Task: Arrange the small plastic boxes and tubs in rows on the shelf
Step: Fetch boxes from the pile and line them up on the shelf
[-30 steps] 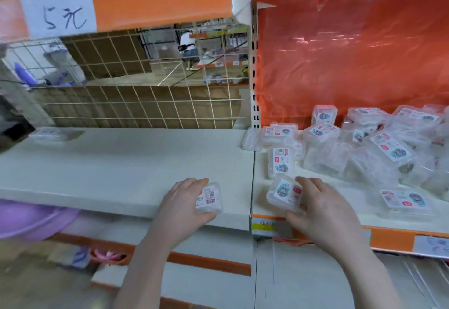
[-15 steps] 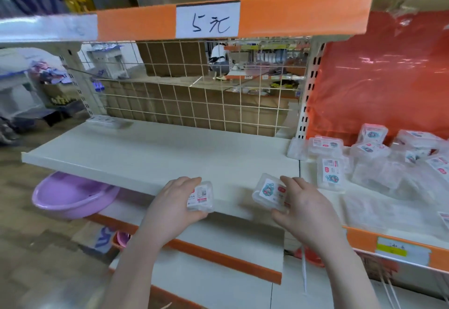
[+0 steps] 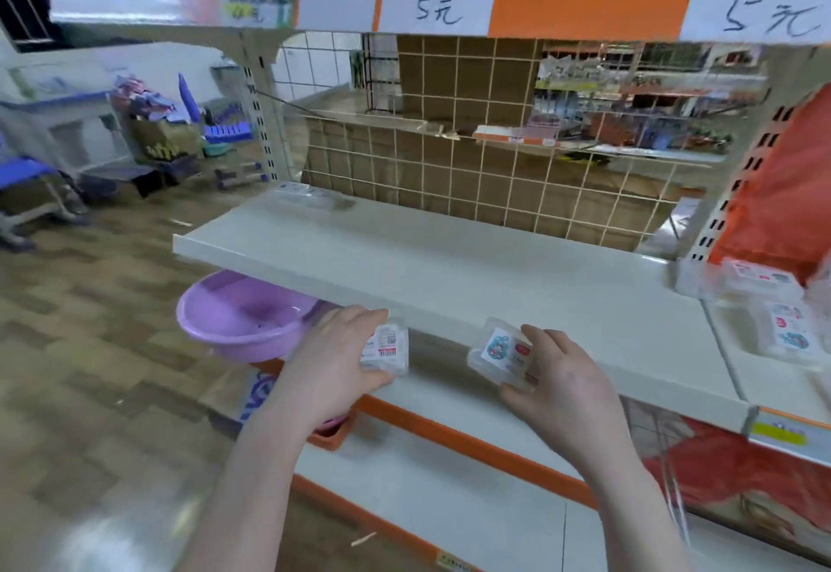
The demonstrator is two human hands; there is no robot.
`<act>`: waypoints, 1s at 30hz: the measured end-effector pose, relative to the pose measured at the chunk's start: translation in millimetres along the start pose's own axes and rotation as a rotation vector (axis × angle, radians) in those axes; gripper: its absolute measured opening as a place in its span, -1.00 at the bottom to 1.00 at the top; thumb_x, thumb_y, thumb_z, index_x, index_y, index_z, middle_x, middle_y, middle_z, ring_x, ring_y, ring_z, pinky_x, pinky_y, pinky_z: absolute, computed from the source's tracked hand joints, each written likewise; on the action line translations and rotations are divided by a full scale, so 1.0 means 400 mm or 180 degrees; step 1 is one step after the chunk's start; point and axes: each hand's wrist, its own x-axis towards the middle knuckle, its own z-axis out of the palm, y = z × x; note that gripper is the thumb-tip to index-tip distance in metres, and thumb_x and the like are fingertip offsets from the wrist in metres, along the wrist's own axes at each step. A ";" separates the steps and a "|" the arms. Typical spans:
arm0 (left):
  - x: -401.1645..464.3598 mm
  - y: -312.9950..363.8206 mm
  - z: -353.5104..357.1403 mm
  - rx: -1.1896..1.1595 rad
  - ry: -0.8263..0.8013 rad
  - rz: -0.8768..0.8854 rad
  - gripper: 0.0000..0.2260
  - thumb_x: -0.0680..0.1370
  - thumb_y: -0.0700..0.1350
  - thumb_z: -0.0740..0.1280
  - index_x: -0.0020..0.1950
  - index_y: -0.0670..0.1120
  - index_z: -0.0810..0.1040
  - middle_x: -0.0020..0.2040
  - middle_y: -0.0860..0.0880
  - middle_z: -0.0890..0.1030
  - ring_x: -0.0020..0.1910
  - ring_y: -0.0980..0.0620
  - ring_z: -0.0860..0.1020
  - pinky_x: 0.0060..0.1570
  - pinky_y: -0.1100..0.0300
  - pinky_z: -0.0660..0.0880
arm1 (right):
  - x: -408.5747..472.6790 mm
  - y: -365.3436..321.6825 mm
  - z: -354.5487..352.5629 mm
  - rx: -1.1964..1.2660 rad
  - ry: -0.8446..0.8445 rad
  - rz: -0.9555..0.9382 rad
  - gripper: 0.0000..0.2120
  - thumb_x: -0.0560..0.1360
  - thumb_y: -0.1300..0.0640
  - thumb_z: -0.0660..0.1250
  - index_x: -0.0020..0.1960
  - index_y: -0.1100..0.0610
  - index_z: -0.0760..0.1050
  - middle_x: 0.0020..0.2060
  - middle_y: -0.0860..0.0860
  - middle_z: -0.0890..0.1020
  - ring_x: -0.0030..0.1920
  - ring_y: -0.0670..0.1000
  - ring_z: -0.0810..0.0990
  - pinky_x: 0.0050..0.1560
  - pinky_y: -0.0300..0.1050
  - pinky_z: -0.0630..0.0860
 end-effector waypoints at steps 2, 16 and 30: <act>-0.008 -0.051 -0.017 0.0044 -0.0024 0.0002 -0.36 0.42 0.09 0.41 0.45 0.07 0.27 0.36 0.09 0.37 0.33 0.07 0.28 0.21 0.26 0.21 | 0.006 -0.052 0.020 0.0041 -0.0061 -0.0002 -0.36 0.38 0.00 0.35 0.42 0.04 0.26 0.24 -0.06 0.44 0.20 -0.01 0.43 0.09 -0.14 0.41; 0.138 -0.303 -0.062 0.0052 -0.0048 -0.0151 -0.34 0.44 0.11 0.39 0.48 0.06 0.22 0.38 0.06 0.35 0.33 0.07 0.28 0.26 0.18 0.24 | 0.238 -0.221 0.159 -0.0020 -0.0119 -0.0166 -0.38 0.38 -0.03 0.35 0.41 0.03 0.28 0.21 -0.07 0.46 0.17 -0.02 0.45 0.02 -0.18 0.41; 0.490 -0.554 -0.060 0.0165 -0.0184 -0.0272 -0.32 0.41 0.08 0.44 0.46 0.01 0.26 0.34 0.02 0.37 0.30 0.02 0.31 0.23 0.28 0.17 | 0.745 -0.277 0.320 0.0076 -0.0506 -0.0011 -0.34 0.39 -0.06 0.32 0.44 0.00 0.23 0.32 -0.09 0.38 0.26 -0.03 0.40 0.08 -0.18 0.35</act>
